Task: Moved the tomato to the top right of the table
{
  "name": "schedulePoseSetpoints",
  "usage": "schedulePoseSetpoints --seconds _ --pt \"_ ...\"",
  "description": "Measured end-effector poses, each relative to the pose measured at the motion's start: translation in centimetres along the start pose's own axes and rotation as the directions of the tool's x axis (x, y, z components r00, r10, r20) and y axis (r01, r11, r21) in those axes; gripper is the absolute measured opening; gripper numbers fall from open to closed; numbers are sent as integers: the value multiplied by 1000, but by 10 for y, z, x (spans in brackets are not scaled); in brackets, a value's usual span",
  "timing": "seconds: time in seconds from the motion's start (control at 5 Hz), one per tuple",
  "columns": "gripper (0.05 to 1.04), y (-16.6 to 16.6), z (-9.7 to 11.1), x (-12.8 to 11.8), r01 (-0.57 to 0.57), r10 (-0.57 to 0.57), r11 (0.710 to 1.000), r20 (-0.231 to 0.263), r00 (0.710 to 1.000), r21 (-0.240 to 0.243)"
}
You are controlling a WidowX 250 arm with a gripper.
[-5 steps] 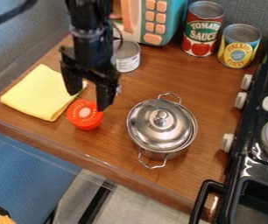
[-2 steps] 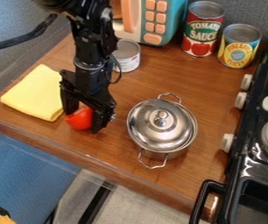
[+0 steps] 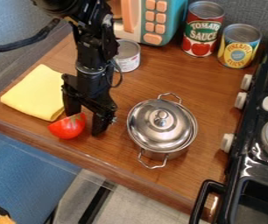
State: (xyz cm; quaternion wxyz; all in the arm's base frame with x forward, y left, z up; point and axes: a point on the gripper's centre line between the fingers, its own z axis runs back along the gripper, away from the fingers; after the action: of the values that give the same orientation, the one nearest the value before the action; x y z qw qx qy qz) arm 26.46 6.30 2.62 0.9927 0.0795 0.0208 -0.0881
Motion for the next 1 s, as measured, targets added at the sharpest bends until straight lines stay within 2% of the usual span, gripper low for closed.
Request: schedulePoseSetpoints --seconds 0.2,0.4,0.6,0.8,1.0 --pt "636 4 3 0 -2 3 1000 -13 1000 3" --pt "339 10 11 2 -21 20 1000 -17 1000 -19" --pt "189 17 23 -2 -29 28 999 -23 999 -27" --pt "404 19 22 -6 -25 24 999 -39 999 -42" --pt "711 16 38 -7 -10 10 997 3 1000 -70"
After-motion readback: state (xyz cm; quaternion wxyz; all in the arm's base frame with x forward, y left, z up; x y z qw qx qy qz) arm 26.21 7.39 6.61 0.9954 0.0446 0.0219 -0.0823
